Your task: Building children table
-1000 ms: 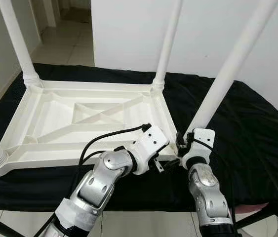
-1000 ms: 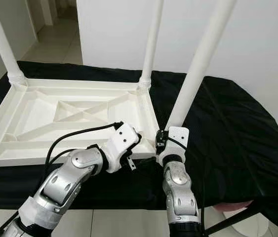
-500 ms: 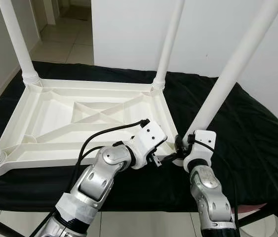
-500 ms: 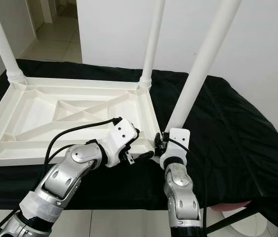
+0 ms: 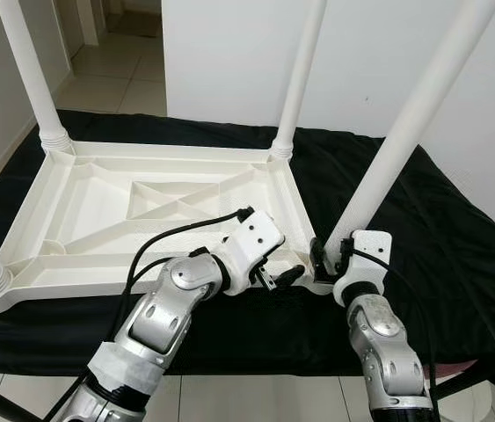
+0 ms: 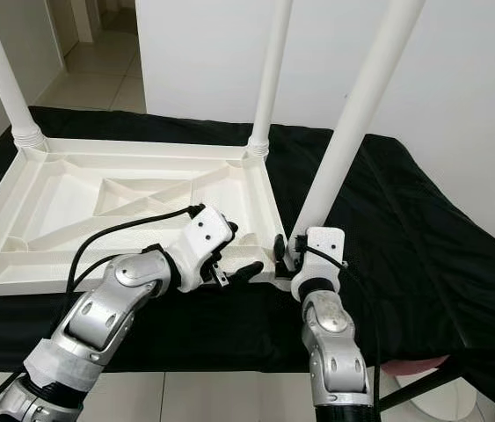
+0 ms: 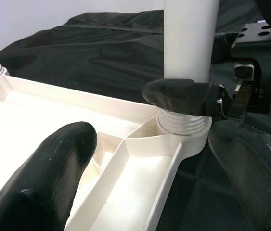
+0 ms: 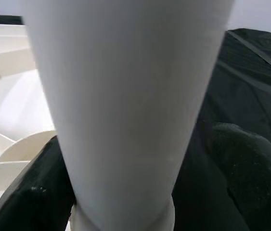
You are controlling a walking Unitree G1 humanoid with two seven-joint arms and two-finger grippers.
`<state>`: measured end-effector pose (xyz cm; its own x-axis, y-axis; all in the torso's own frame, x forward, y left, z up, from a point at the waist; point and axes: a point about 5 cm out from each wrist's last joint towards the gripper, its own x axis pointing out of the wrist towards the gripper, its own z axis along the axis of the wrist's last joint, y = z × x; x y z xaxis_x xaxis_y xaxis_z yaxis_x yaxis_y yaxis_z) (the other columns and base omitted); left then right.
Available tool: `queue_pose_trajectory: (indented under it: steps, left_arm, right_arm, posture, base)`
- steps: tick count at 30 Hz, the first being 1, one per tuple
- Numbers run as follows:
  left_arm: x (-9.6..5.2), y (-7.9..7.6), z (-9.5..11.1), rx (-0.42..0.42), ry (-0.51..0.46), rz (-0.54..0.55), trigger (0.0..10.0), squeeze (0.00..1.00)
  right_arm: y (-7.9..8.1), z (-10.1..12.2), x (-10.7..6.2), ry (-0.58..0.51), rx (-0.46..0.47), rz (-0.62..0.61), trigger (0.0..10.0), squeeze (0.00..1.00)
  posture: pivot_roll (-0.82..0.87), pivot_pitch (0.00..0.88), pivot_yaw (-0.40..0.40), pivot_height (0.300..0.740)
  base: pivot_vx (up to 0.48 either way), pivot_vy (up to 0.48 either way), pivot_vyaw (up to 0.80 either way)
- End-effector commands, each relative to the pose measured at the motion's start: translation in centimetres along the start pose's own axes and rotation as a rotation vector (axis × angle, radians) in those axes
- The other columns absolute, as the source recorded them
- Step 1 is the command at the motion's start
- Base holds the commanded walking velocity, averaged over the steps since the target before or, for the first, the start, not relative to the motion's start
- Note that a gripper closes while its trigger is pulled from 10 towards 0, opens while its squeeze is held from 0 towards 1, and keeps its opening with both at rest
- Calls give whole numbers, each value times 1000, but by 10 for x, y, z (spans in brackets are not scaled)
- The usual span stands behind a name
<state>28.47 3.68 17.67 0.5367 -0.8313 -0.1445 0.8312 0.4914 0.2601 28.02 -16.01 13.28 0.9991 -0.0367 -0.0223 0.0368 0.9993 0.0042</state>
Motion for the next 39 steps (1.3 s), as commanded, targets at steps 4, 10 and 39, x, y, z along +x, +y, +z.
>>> queue_pose_trajectory:
  steps: [4,10,39]
  left_arm:
    - [-4,10,-6,-17,7,7,10000,0]
    - [-11,15,-3,-36,-41,21,10000,0]
    - [-10,-29,-8,-50,4,-173,10000,0]
  right_arm:
    - [-5,1,3,-29,-40,87,10000,0]
    - [-5,5,3,-63,-60,231,10000,0]
    - [-18,2,44,-20,-249,726,10000,0]
  posture:
    - [-97,0,-70,740]
    - [-99,0,-54,740]
    - [-21,0,-83,740]
  base:
    - [0,0,0]
    - [0,0,0]
    - [0,0,0]
